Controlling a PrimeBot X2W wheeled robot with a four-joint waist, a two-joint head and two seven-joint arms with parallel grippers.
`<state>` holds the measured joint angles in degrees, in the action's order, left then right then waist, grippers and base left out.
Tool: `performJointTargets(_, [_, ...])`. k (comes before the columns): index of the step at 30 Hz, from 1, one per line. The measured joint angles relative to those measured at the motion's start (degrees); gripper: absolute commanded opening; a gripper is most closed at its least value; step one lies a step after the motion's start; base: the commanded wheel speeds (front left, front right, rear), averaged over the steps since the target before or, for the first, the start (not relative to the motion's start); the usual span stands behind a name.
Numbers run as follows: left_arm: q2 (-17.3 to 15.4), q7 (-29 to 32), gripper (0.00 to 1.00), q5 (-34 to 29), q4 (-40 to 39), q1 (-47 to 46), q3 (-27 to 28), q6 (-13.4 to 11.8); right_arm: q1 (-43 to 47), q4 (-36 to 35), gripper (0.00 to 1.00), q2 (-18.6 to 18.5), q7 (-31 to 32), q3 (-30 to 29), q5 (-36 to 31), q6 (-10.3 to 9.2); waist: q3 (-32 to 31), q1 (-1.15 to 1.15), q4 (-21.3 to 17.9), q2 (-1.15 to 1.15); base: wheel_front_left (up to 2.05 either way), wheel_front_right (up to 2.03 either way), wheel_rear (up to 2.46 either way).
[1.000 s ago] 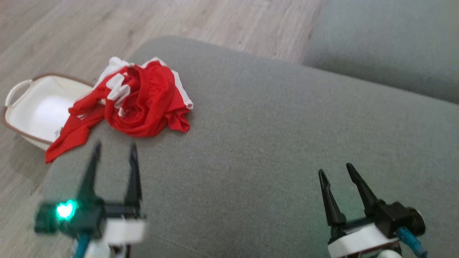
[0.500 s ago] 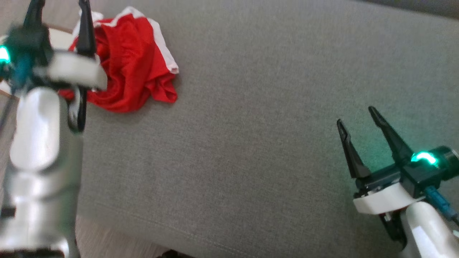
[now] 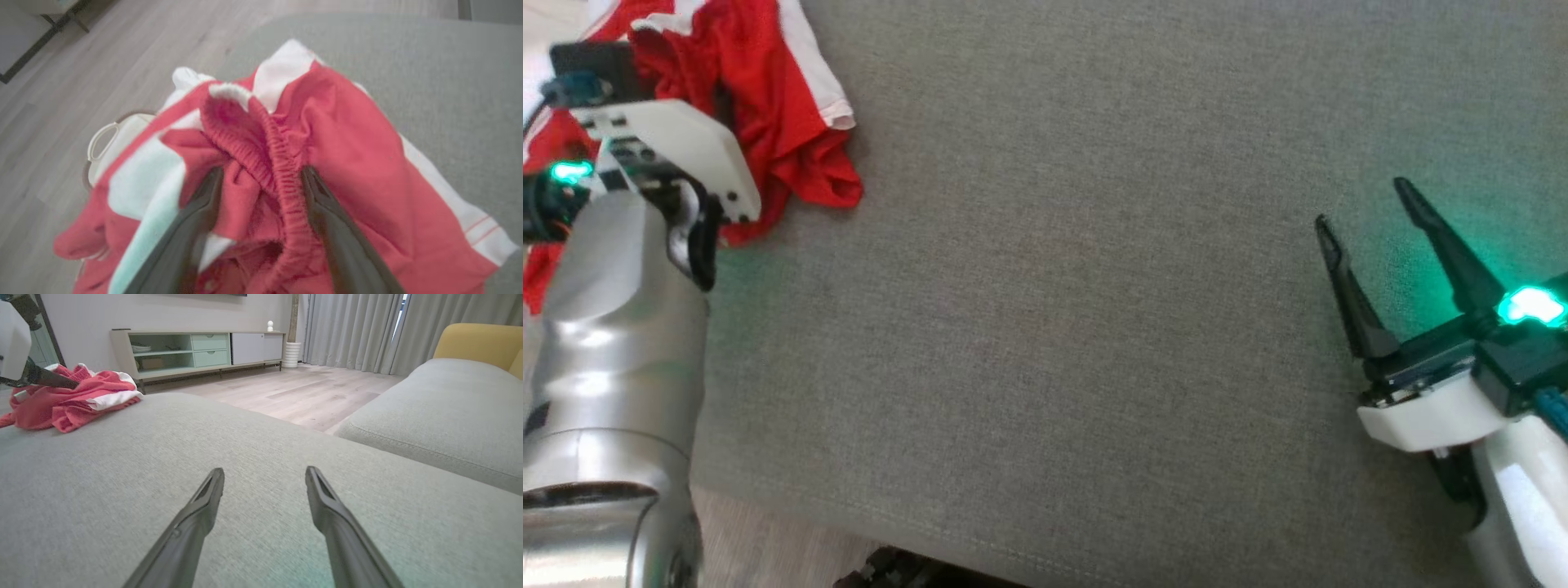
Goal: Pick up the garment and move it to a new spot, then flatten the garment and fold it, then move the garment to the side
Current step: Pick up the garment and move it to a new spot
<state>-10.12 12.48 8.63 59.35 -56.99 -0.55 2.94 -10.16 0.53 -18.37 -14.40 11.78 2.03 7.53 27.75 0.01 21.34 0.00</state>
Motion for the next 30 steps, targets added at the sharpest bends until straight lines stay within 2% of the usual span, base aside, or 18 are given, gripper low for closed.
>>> performJointTargets(2, [0.4, -0.5, 1.0, 0.1, 2.3, 0.0, 0.0, 0.0, 0.0, -0.2, 1.0, -0.5, 0.0, -0.7, 0.0, 0.0, 0.9, 0.0, -0.2, 0.0, 0.0, 0.0, 0.0])
performJointTargets(3, [0.5, -0.9, 0.61, 0.3, 3.3, 0.0, -0.1, 0.1, 0.0, -0.2, 1.0, -0.7, 0.0, -0.9, 0.0, 0.0, 1.2, 0.0, -0.3, 0.0, 0.0, 0.0, 0.0])
performJointTargets(4, [0.6, -1.7, 0.0, 0.5, 4.0, 0.0, 0.0, 0.0, 0.0, -0.3, 1.0, -0.7, 0.0, -0.9, 0.0, 0.0, 1.4, 0.01, -0.3, 0.0, 0.0, 0.0, 0.0])
performJointTargets(10, [-1.1, -11.8, 0.0, -0.7, 4.6, -0.7, -1.4, -1.0, 0.0, 0.1, 1.0, -0.3, -0.1, -0.7, 0.0, 0.0, -1.0, -0.01, -0.3, 0.0, 0.0, 0.0, 0.0])
performJointTargets(14, [-2.6, -16.2, 0.0, -2.6, 3.0, -5.2, -3.6, -0.3, 0.3, 1.9, 1.0, 2.1, -0.1, 0.7, 0.5, 0.0, -4.8, -0.01, -0.6, 0.0, 0.0, 0.0, 0.0])
performJointTargets(18, [-2.4, -17.6, 0.0, -5.6, 0.4, -9.2, -7.8, 1.7, 1.2, 3.1, 1.0, 6.1, -0.1, 1.2, 1.2, 0.0, -9.9, -0.01, -1.4, 0.0, 0.0, 0.0, 0.0])
performJointTargets(23, [-2.1, -18.6, 0.0, -7.1, -3.1, -9.7, -11.7, 3.2, 5.8, 4.3, 1.0, 10.5, -0.1, 1.2, 1.6, 0.0, -17.4, -0.03, -3.6, 0.0, 0.0, 0.0, 0.0])
performJointTargets(26, [-1.4, -18.6, 0.0, -7.1, -5.7, -9.7, -14.5, 3.9, 7.9, 4.4, 1.0, 12.1, -0.1, 1.2, 1.6, 0.0, -21.4, -0.03, -6.0, 0.01, 0.0, 0.0, 0.0])
performJointTargets(30, [0.3, -17.3, 0.0, -5.8, -10.3, -9.5, -17.8, 4.2, 9.7, 3.7, 1.0, 12.9, -0.1, 0.2, 1.5, 0.0, -25.1, -0.03, -11.1, 0.0, 0.0, 0.0, 0.0])
